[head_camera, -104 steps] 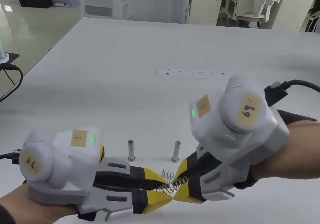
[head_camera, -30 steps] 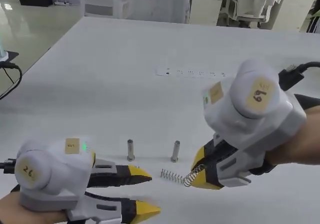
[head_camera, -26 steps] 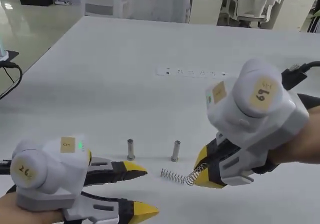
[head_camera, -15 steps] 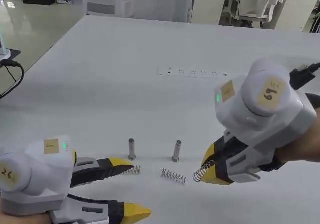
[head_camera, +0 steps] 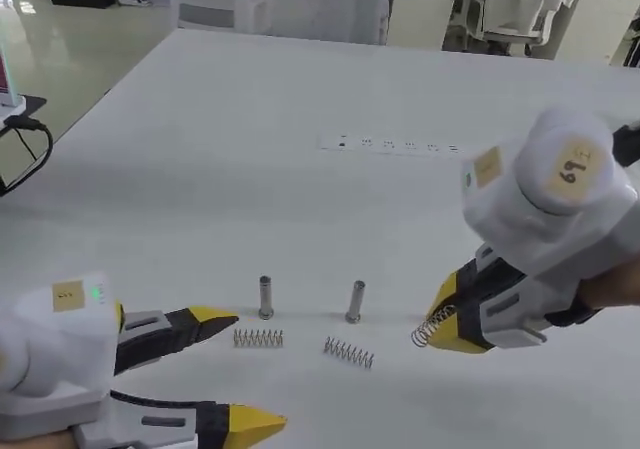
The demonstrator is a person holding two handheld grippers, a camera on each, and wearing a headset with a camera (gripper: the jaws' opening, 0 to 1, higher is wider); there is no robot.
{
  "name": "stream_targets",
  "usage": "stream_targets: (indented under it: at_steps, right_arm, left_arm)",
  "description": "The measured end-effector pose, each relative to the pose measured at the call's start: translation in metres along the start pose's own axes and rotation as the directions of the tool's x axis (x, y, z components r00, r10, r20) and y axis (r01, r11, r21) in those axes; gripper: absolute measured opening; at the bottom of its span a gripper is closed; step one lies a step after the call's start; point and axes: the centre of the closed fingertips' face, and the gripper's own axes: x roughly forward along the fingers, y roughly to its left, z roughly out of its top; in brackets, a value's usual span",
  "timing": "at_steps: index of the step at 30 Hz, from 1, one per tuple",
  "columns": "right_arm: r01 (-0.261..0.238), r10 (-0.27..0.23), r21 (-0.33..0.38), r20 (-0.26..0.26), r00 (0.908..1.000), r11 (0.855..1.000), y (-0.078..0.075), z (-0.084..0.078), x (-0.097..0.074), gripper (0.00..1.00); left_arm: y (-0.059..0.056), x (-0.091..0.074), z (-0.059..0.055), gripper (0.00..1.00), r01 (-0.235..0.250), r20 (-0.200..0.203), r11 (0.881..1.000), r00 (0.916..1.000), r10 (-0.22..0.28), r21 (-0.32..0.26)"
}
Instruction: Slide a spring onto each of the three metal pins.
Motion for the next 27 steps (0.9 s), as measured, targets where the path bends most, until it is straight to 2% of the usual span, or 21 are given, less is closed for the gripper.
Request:
stream_targets:
  at_steps: [5, 20, 27]
  right_arm:
    - [0.013, -0.013, 0.007, -0.010, 0.9999, 1.000, -0.007, -0.003, -0.004, 0.09]
    - [0.060, -0.057, 0.048, -0.057, 0.9967, 0.997, -0.038, -0.021, -0.018, 0.09]
    - [0.069, -0.065, 0.054, -0.086, 0.9942, 0.996, -0.049, -0.027, -0.019, 0.09]
  left_arm:
    - [-0.001, -0.002, 0.001, 0.65, -0.010, 0.024, 1.000, 0.9997, 0.010, -0.022]
    - [0.009, -0.007, -0.003, 0.70, -0.049, 0.032, 0.999, 0.9982, 0.050, -0.022]
    - [0.012, -0.008, -0.004, 0.72, -0.063, 0.029, 0.998, 0.9976, 0.063, -0.016]
